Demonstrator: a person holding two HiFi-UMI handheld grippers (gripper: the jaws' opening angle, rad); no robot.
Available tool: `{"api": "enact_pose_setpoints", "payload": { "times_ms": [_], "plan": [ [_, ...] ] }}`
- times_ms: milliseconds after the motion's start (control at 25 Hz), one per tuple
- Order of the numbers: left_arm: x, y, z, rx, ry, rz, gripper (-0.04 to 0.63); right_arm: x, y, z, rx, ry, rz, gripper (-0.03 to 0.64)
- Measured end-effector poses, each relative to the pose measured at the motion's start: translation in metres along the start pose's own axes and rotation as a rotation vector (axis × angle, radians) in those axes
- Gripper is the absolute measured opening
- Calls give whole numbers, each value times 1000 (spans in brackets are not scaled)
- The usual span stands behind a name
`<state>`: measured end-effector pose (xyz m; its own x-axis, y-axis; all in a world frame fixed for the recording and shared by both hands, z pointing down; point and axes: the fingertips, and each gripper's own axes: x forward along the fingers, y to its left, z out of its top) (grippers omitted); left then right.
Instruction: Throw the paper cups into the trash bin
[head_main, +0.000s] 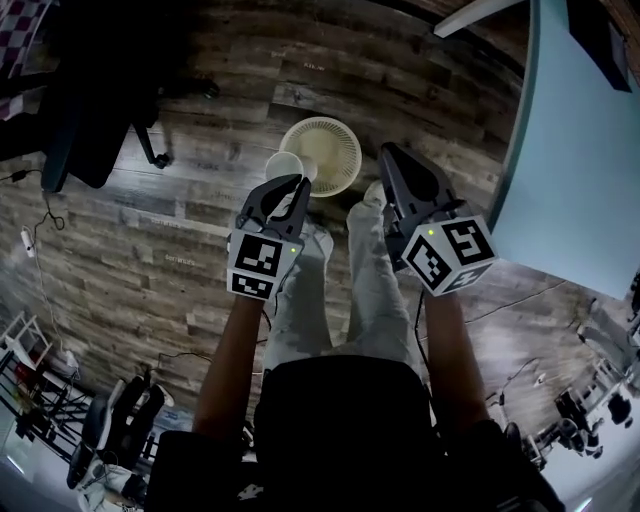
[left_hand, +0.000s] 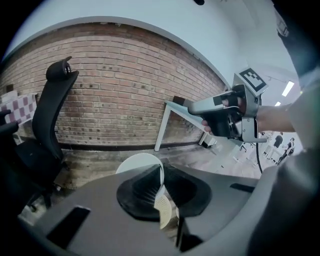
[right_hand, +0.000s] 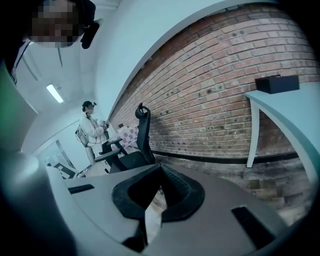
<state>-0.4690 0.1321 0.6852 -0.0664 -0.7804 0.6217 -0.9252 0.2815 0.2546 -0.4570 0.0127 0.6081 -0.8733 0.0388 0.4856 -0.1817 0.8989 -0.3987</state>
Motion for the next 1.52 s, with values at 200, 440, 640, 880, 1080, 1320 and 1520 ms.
{"api": "enact_pose_setpoints", "payload": {
  "times_ms": [200, 440, 640, 880, 1080, 1320, 1520],
  "plan": [
    [29, 8, -38, -45, 25, 5, 28, 16, -16, -56, 8, 65, -5, 5],
    [69, 12, -79, -68, 45, 1, 28, 42, -27, -104, -4, 122, 25, 5],
    [104, 21, -114, -69, 84, -2, 28, 63, -45, -138, -24, 164, 38, 5],
    [143, 22, -168, -62, 140, 11, 28, 77, -69, -195, -10, 203, 26, 5],
    [168, 18, -211, -115, 180, 9, 28, 84, -85, -240, 13, 246, 11, 5],
    [185, 16, -253, -155, 209, 12, 28, 91, -100, -272, 5, 260, -1, 5],
    [206, 30, -272, -148, 216, 27, 28, 106, -104, -280, -31, 258, 6, 5]
  ]
}}
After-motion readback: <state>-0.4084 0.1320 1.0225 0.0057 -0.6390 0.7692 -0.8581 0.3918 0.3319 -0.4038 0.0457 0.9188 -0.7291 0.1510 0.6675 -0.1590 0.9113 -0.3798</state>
